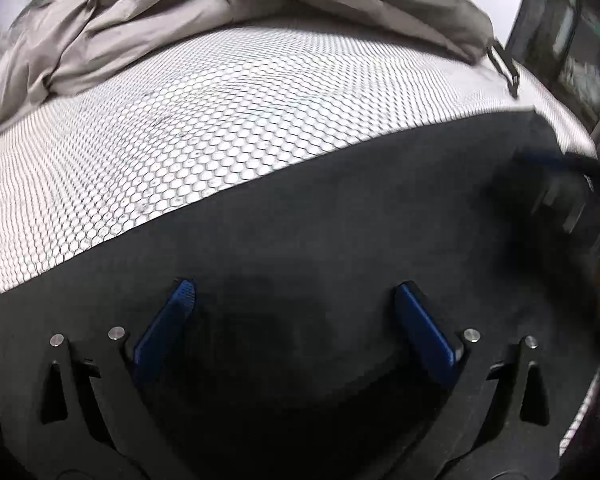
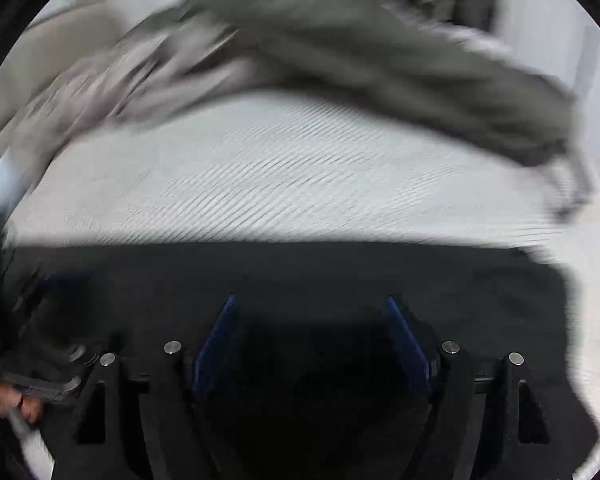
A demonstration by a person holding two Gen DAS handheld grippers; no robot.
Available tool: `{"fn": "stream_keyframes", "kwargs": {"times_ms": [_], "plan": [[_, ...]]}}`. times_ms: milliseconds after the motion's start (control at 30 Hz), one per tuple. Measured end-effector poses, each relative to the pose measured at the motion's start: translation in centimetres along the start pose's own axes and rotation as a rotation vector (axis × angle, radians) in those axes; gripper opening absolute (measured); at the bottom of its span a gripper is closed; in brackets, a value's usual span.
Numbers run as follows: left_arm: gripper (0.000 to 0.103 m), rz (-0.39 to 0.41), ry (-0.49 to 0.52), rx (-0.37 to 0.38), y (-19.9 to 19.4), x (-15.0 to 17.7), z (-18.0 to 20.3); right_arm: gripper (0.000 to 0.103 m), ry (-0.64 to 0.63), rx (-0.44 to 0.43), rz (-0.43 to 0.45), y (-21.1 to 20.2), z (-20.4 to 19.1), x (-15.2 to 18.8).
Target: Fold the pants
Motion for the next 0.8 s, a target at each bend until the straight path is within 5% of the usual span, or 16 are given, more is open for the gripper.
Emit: {"fn": "stream_keyframes", "kwargs": {"times_ms": [100, 200, 267, 433, 600, 667, 800], "plan": [[0.1, 0.008, -0.064, -0.146, -0.8, 0.6, -5.9, 0.076, -0.109, 0.071, -0.043, 2.1, -0.8, 1.5], [0.094, 0.013, -0.226, -0.211, -2.6, 2.1, -12.8, 0.077, -0.078, 0.117, -0.04, 2.2, 1.8, 1.2], [0.093, 0.021, -0.242, -0.338, -4.0, 2.9, -16.3, 0.081, -0.045, 0.175, -0.035, 2.0, 3.7, 1.4], [0.09, 0.069, -0.255, -0.203, -6.5, 3.4, -14.3, 0.08, -0.061, 0.173, -0.002, 0.1, 2.0, 1.1], [0.093, 0.004, -0.085, -0.022, -5.4, 4.7, -5.9, 0.083, -0.151, -0.022, 0.042, -2.6, -6.2, 1.3], [0.093, -0.02, -0.027, -0.108, -4.5, 6.0, -5.9, 0.083, -0.179, -0.074, -0.006, -1.3, -7.7, 2.3], [0.093, -0.013, -0.123, -0.196, -6.5, 7.5, -10.5, 0.083, -0.233, 0.068, -0.054, 0.0, -5.7, 4.4]]}}
Point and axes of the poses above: each gripper's, at about its wrist camera, not at the fingertips, and y roughly the way its jaws point, z to its right, x to its underside, the point moved 10 cm from there along y, roughly the way its jaws point, and after that the axes turned 4 degrees about z, right-handed, at the moved point
